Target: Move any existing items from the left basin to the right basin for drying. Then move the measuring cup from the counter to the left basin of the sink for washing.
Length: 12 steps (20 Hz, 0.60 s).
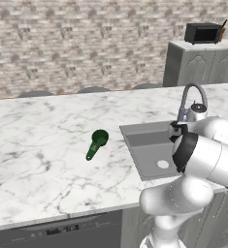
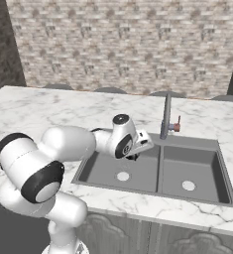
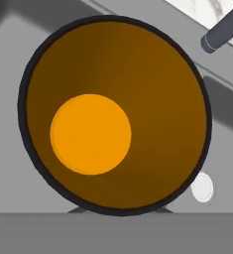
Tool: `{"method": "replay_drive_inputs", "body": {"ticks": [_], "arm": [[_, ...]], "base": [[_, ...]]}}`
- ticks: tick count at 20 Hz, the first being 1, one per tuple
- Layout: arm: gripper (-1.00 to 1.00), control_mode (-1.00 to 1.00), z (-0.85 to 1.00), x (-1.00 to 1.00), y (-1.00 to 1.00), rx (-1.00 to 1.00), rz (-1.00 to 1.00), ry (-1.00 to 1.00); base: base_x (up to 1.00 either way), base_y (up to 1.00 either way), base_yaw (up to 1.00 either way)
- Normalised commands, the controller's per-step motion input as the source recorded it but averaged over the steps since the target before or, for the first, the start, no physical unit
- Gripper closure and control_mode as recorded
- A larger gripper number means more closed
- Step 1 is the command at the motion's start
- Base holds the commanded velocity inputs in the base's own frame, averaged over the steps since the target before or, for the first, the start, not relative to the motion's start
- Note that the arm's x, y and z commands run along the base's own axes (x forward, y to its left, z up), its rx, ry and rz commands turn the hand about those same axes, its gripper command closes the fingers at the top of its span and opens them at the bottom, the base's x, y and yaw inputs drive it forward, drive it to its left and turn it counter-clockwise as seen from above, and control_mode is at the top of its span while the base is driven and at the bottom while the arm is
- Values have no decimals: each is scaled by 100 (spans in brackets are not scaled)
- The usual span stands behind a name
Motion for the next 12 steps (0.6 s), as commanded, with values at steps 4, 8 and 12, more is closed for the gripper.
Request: {"method": "replay_drive_inputs", "body": {"ticks": [4,8,12], "arm": [[100,-100,31,-16,-8,-1,-3,0],[100,-100,25,-18,-20,0,-4,0],[100,-100,18,-24,-28,0,-6,0]], "base": [[0,0,0],[0,0,0],[0,0,0]]}}
